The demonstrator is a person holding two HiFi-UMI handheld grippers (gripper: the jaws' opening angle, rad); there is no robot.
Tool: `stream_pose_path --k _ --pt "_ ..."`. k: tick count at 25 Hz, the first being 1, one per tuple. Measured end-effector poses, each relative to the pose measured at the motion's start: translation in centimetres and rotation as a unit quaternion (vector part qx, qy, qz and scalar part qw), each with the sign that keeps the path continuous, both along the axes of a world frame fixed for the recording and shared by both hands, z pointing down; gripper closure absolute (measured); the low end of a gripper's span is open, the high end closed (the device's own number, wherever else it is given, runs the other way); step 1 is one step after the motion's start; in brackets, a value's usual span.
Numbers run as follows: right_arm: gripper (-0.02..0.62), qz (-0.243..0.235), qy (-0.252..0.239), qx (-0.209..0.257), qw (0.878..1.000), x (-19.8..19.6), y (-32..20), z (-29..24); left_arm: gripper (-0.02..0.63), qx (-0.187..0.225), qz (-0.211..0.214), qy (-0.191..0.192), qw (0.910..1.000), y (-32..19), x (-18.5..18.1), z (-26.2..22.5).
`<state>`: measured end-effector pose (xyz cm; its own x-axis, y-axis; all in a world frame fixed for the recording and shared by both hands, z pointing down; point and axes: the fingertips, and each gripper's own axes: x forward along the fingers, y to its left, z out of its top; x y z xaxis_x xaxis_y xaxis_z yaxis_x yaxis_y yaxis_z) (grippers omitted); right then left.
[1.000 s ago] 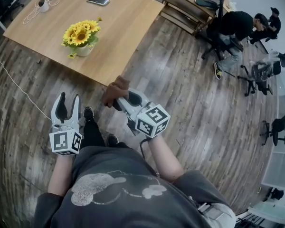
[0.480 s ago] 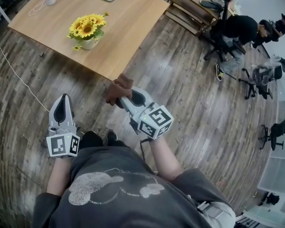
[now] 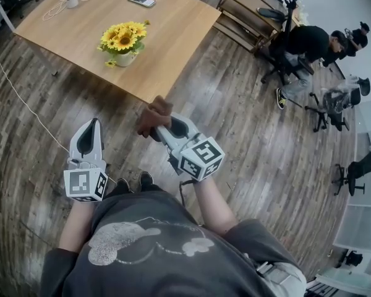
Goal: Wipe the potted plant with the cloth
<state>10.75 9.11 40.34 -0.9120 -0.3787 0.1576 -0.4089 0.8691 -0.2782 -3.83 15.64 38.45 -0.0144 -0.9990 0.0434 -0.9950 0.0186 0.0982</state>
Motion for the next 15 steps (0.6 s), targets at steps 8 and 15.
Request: stream_pose_path --k 8,15 --pt "0.528 0.012 0.011 0.0 1.0 -2.3 2.3 -0.2 0.589 -0.035 0.004 0.002 0.9994 1.6 -2.6 1.2" --pt "0.528 0.031 0.039 -0.005 0.999 -2.5 3.4 0.9 0.589 -0.047 0.01 -0.014 0.9987 2.8 -4.1 2.1"
